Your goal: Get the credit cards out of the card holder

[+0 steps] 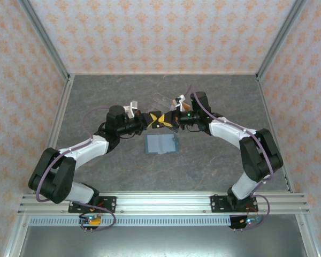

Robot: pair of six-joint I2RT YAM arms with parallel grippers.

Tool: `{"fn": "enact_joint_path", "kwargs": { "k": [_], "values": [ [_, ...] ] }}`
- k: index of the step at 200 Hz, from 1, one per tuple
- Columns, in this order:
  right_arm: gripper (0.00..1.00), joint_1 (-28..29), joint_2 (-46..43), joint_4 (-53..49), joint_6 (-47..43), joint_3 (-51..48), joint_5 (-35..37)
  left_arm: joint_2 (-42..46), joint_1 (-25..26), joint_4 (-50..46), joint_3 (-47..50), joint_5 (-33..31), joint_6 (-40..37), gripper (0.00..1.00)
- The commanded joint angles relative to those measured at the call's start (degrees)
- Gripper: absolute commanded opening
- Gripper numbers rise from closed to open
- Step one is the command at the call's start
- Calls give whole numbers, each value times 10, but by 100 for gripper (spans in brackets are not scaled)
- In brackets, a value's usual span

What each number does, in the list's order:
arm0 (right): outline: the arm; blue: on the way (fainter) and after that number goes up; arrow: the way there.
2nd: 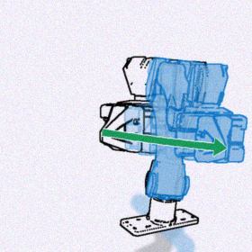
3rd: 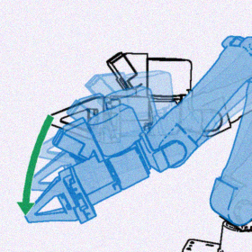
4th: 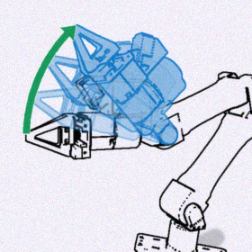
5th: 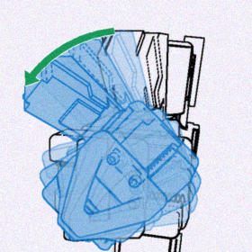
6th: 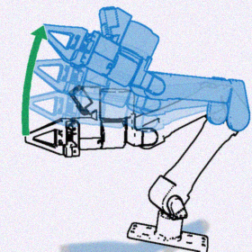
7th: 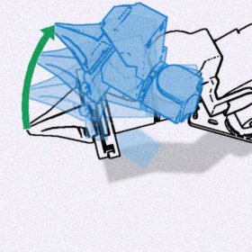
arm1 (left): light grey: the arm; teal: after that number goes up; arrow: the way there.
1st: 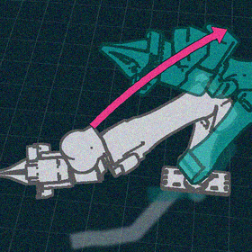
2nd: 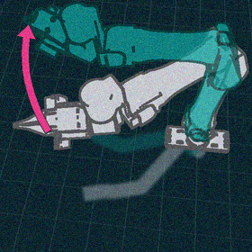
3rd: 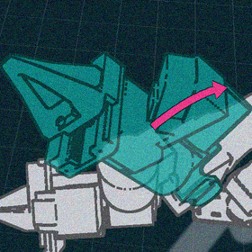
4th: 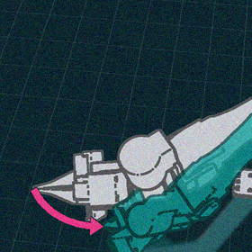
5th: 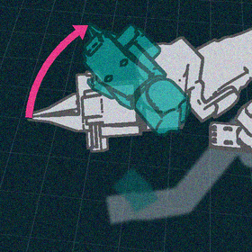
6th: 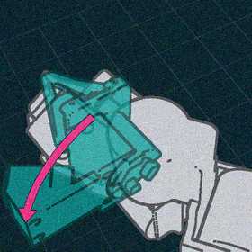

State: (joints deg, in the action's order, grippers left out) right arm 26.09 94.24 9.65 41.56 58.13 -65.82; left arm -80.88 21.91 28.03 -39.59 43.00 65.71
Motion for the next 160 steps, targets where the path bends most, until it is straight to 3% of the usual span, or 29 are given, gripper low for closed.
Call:
{"fn": "enact_joint_path", "kwargs": {
  "k": [1, 18, 51, 72, 94, 124, 160],
  "values": [
    [0, 1, -6, -101, -94, 44, 39, 1, -3, -31, -12, -21, -13, 29],
    [0, 1, -11, -229, -198, 85, 111, 7, -9, -94, -14, -54, -23, 61],
    [0, 2, -1, -365, -346, 154, 254, 27, -15, -252, -33, -141, -75, 85],
    [0, 1, 9, -406, -432, 185, 329, 40, -19, -326, -46, -181, -106, 93],
    [0, 5, 20, -439, -538, 210, 358, 59, -24, -387, -51, -234, -125, 100],
    [0, 19, 43, -489, -648, 252, 388, 71, -33, -441, -60, -275, -144, 100],
    [0, 40, 88, -523, -708, 298, 430, 68, -40, -475, -65, -287, -150, 100]
  ]
}}
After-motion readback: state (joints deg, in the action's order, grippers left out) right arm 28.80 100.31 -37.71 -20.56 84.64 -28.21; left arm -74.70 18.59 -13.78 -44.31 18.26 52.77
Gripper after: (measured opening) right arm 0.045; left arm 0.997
